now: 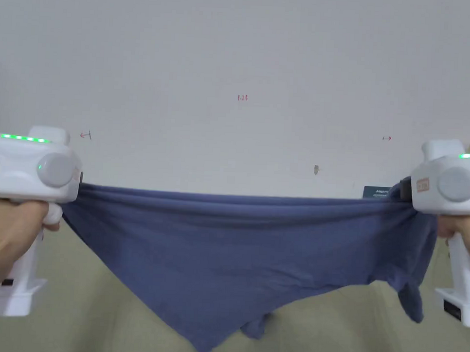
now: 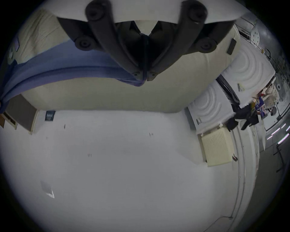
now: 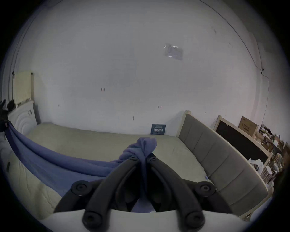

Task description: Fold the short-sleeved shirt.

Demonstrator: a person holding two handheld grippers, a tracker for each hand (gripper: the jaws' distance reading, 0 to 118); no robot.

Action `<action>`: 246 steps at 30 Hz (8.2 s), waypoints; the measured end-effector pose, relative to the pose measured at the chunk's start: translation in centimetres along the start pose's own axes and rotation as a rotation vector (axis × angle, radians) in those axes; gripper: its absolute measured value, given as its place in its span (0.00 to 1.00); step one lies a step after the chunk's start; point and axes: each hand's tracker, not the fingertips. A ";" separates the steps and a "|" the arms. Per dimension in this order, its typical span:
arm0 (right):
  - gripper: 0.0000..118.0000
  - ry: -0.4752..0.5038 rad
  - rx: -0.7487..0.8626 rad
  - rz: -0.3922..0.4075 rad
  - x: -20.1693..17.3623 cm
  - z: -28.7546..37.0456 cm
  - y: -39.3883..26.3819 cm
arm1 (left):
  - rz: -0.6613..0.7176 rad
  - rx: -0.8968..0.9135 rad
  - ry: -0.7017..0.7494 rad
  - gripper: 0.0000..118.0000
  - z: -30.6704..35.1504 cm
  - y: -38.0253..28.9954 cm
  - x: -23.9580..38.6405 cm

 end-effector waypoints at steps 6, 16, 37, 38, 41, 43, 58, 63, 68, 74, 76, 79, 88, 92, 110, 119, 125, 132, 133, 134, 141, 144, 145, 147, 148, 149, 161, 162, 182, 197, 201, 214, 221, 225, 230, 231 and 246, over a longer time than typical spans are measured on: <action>0.04 0.018 -0.159 0.043 -0.2 -0.9 -12.9 | -0.039 -0.151 -0.066 0.03 -1.4 -11.4 0.1; 0.04 0.112 -0.334 -0.028 3.9 11.3 -30.6 | -0.032 -0.309 -0.130 0.03 7.8 -28.3 -4.8; 0.95 0.071 -0.276 -0.083 3.3 20.7 -35.6 | 0.074 -0.276 -0.191 0.91 16.7 -35.1 -9.8; 0.95 0.080 -0.270 -0.079 2.5 21.5 -35.3 | 0.093 -0.235 -0.194 0.90 17.8 -34.9 -9.9; 0.75 0.108 -0.178 -0.076 0.0 24.2 -35.2 | 0.085 -0.211 -0.217 0.85 20.2 -34.7 -9.5; 0.08 0.115 -0.133 -0.077 -2.1 25.8 -35.2 | 0.052 -0.195 -0.225 0.32 21.0 -35.1 -9.1; 0.00 0.237 -0.234 -0.084 -9.5 26.5 -38.6 | -0.020 -0.436 -0.282 0.88 13.4 -37.6 -10.1; 0.00 0.247 -0.279 -0.076 -10.1 25.5 -38.9 | -0.100 -0.495 -0.251 0.87 8.7 -37.9 -8.5; 0.00 0.250 -0.305 -0.061 -9.6 23.0 -37.8 | -0.040 -0.522 -0.372 0.46 8.8 -38.0 -8.1; 0.00 0.220 -0.232 0.086 -8.4 13.5 -31.3 | -0.086 -0.503 -0.361 0.01 11.2 -37.3 -7.0; 0.00 0.216 -0.252 0.088 -7.8 8.9 -28.8 | -0.048 -0.513 -0.362 0.01 9.8 -37.9 -7.4; 0.00 0.221 -0.325 0.129 -7.2 1.3 -25.5 | -0.053 -0.521 -0.364 0.01 9.3 -37.9 -7.4; 0.91 0.318 -0.565 0.242 -9.9 -12.4 -23.7 | -0.044 -0.540 -0.349 0.02 9.0 -38.1 -7.1; 0.92 0.215 -0.628 0.444 -11.6 -13.9 -25.7 | -0.061 -0.548 -0.352 0.02 8.8 -38.1 -6.9; 0.00 0.276 -0.110 0.194 -2.1 14.3 -14.0 | 0.026 -0.328 -0.355 0.02 15.1 -29.8 -8.5; 0.00 0.196 0.169 0.066 6.6 28.3 -5.8 | 0.022 -0.027 -0.335 0.02 21.0 -14.3 -8.6; 0.00 0.185 0.233 -0.009 8.5 30.9 -2.6 | 0.002 0.093 -0.303 0.02 24.3 -4.7 -7.8; 0.00 0.179 0.252 -0.054 8.1 30.1 0.1 | -0.019 0.156 -0.260 0.02 26.1 0.7 -7.1; 0.00 0.179 0.262 -0.065 7.9 29.9 0.3 | -0.014 0.167 -0.248 0.02 26.2 1.0 -7.0; 0.00 0.181 0.266 -0.075 7.7 29.5 0.6 | -0.006 0.170 -0.242 0.02 26.1 1.3 -7.1; 0.00 0.176 0.261 -0.077 6.6 26.6 3.4 | -0.005 0.163 -0.201 0.02 24.3 3.6 -6.6; 0.00 0.161 0.253 -0.080 6.2 24.6 5.3 | 0.007 0.151 -0.191 0.02 22.8 5.0 -6.0; 0.00 0.156 0.252 -0.078 6.1 23.9 6.1 | 0.009 0.152 -0.186 0.02 22.2 5.7 -5.6; 0.00 0.143 0.253 -0.076 5.8 22.5 7.9 | 0.001 0.153 -0.166 0.02 21.0 7.1 -4.8; 0.00 0.135 0.252 -0.074 5.6 21.9 8.6 | -0.006 0.151 -0.159 0.02 20.4 7.8 -4.4; 0.00 0.130 0.251 -0.071 5.4 21.0 9.6 | -0.002 0.150 -0.154 0.02 19.8 8.7 -4.1; 0.00 0.046 0.260 -0.068 4.0 11.6 19.2 | -0.006 0.176 -0.090 0.02 11.5 17.0 0.9; 0.00 0.043 0.262 -0.067 3.8 10.9 19.6 | -0.001 0.181 -0.092 0.02 10.9 17.3 1.1; 0.00 0.009 0.041 0.003 -0.9 -9.0 6.9 | -0.086 0.030 -0.053 0.02 -8.9 6.3 9.3; 0.00 0.201 -0.241 -0.076 1.7 4.3 -24.6 | -0.130 -0.232 -0.190 0.02 -2.2 -21.7 2.2; 0.00 0.208 -0.276 -0.091 2.3 10.8 -29.3 | -0.118 -0.285 -0.230 0.02 3.7 -26.7 -1.0; 0.00 0.228 -0.370 -0.100 4.6 22.3 -38.8 | -0.093 -0.355 -0.272 0.02 15.7 -36.7 -7.1; 0.40 0.212 -0.375 -0.152 4.3 21.9 -38.9 | -0.088 -0.384 -0.286 0.15 14.7 -37.8 -6.9; 0.95 0.197 -0.342 -0.159 4.9 21.7 -38.4 | -0.032 -0.305 -0.241 0.92 16.4 -37.1 -8.1; 0.93 0.157 -0.320 -0.158 6.0 21.7 -37.7 | -0.034 -0.280 -0.217 0.90 19.0 -36.4 -9.2; 0.83 0.149 -0.319 -0.170 6.1 22.1 -37.5 | -0.017 -0.279 -0.229 0.87 19.4 -36.2 -9.3; 0.00 0.151 -0.369 -0.133 6.7 23.3 -39.5 | -0.047 -0.406 -0.278 0.94 14.1 -38.0 -8.7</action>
